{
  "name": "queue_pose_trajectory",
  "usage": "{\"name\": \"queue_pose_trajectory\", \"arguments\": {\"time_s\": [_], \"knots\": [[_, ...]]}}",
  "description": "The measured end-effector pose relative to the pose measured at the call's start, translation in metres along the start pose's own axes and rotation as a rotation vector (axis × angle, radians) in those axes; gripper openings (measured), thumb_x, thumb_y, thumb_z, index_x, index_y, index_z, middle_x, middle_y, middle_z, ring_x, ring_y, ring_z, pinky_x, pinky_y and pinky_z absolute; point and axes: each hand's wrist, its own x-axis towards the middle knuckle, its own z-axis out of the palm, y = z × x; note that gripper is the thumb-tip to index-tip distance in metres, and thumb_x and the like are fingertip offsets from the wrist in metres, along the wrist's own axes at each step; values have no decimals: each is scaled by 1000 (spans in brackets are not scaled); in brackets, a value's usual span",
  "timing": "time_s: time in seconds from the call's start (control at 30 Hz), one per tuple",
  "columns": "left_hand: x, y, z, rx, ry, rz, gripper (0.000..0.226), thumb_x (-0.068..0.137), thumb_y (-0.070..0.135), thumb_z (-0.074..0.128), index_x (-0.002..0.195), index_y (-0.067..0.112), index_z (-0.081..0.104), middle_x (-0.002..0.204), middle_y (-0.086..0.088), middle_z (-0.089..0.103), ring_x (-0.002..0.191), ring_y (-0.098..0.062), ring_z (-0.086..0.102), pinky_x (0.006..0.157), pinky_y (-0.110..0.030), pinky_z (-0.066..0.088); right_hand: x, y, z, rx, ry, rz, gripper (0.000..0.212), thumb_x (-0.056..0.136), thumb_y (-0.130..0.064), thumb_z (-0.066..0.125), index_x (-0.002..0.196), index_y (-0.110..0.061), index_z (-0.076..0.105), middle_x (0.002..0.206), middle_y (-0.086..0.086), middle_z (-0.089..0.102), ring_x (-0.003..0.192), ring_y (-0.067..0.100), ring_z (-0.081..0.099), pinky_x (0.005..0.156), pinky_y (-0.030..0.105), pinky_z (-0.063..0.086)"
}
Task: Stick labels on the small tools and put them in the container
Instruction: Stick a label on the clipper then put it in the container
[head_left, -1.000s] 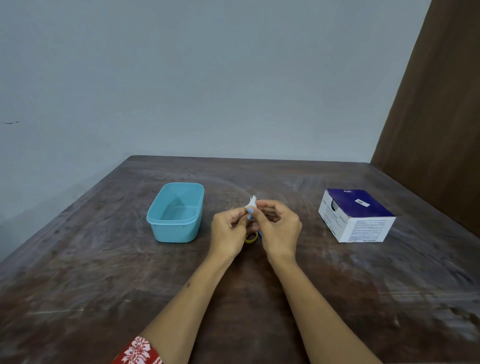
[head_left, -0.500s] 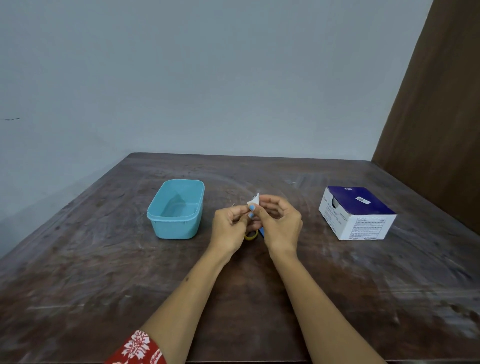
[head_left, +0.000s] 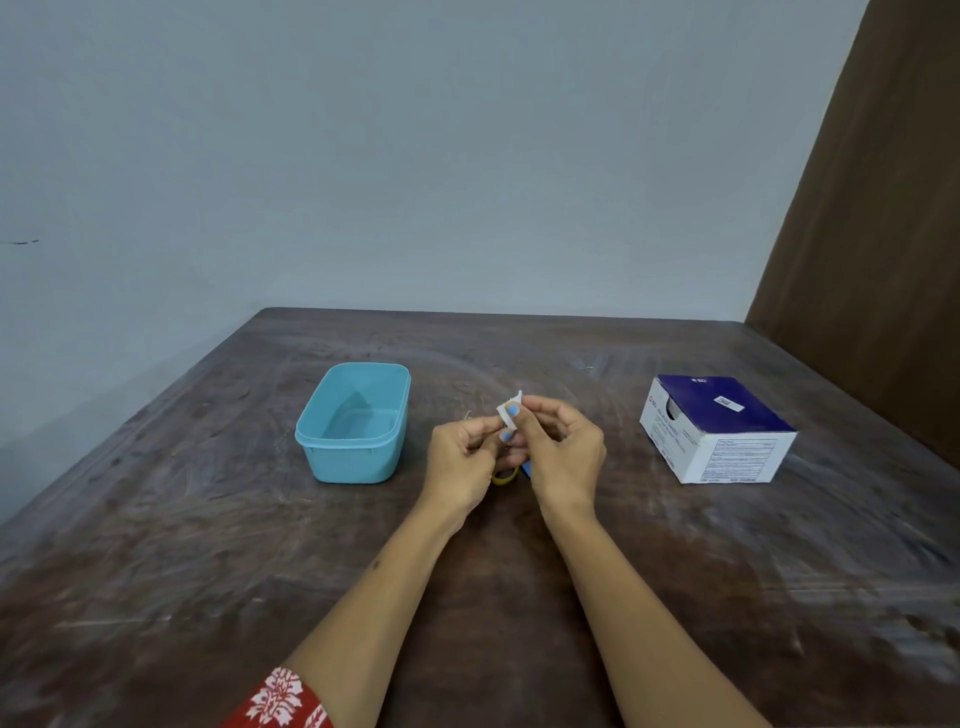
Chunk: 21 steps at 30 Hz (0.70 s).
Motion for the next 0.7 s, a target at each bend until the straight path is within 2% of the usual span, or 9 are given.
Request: {"name": "queue_pose_trajectory", "arguments": {"time_s": [0.1,0.23,0.43,0.63,0.7], "knots": [[1,-1,0,12,-1,-5,23,90,-11,48,103,-4,66,67,4,72,64,-8,70,61,-15,54,1,3,0,-19,-3,-26,12,79,-12,73,79,-23,70,76,4,73,64,19,69,63,34,57],[2,-2,0,8,22,-17,20,89,-9,51,102,-7,66,75,-4,71,66,-11,70,61,-15,54,2,5,0,-70,-27,-47,24,78,-3,71,81,-27,68,80,0,72,74,17,70,71,34,59],[4,-3,0,21,20,-8,22,89,-10,50,103,-4,66,74,-2,71,66,-11,70,63,-17,56,4,7,0,-54,-16,-46,15,81,-11,71,81,-26,69,77,3,72,68,18,69,66,33,58],[5,-4,-2,10,23,-13,19,89,-7,52,99,-4,67,69,1,73,66,-12,70,62,-17,55,4,7,-1,-66,-46,-56,19,79,-5,71,86,-22,70,82,-1,72,77,17,70,73,33,58],[5,-4,-1,8,14,-21,19,90,-7,51,99,-3,67,69,1,73,66,-12,70,62,-17,55,4,7,-1,-48,-42,-54,16,79,-8,72,85,-23,70,80,-1,72,72,15,69,70,33,57]]}}
